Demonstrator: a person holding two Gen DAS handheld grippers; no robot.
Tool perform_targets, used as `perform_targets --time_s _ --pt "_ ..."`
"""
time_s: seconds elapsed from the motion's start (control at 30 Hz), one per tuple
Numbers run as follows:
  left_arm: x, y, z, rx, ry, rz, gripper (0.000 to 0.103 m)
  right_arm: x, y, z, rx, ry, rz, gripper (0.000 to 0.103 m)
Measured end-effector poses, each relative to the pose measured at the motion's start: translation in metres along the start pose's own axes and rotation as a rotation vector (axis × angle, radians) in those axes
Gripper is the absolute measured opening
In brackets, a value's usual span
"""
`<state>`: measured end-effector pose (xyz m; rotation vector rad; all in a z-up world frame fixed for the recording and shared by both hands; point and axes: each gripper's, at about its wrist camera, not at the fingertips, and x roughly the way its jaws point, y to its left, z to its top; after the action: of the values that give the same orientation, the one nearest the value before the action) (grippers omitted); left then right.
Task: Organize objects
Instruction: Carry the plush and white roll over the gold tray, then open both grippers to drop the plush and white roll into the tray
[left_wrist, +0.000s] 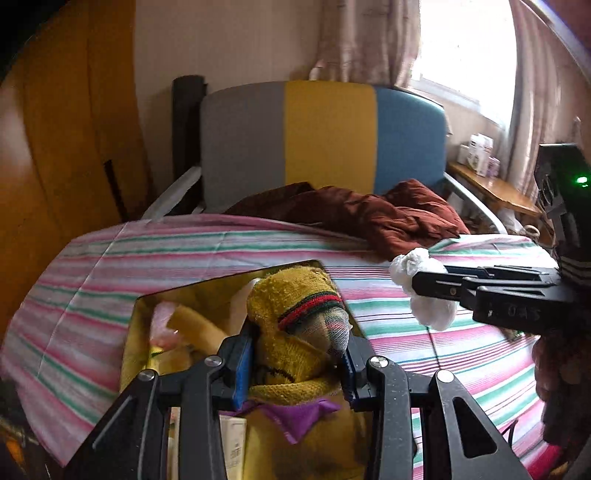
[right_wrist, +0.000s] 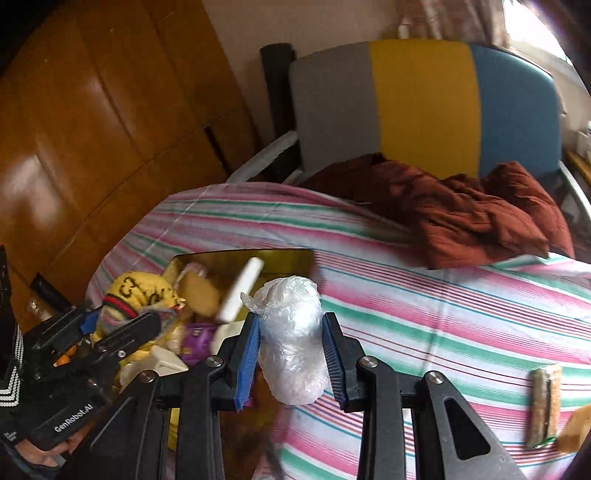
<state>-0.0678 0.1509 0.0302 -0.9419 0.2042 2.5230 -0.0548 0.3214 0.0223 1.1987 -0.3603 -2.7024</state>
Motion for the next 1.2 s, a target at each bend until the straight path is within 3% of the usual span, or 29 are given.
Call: perform_targets --time_s 0.37,0.47,0.57,0.6,0.83,1.2 --pt "0.010 0.061 -0.018 -0.124 0.041 0.058 0.039 0.043 0.045 0.025 -0.030 0.041 0.007 0.033" --pt "0.009 0.070 -0.022 -0.135 0.041 0.084 0.039 0.061 0.052 0.030 -0.037 0.073 -0.012 0.039" --pt "0.008 0.076 -0.025 -0.157 0.040 0.104 0.052 0.068 0.054 0.031 -0.020 0.073 -0.031 0.047" --pt "0.006 0.077 -0.025 -0.155 0.034 0.113 0.059 0.069 0.054 0.030 -0.013 0.074 -0.035 0.048" --pt "-0.012 0.076 -0.029 -0.137 -0.010 0.113 0.067 0.060 0.054 0.016 0.004 0.078 -0.054 0.048" --pt "-0.029 0.070 -0.042 -0.122 -0.014 0.078 0.071 0.038 0.061 -0.011 0.021 0.069 -0.088 0.050"
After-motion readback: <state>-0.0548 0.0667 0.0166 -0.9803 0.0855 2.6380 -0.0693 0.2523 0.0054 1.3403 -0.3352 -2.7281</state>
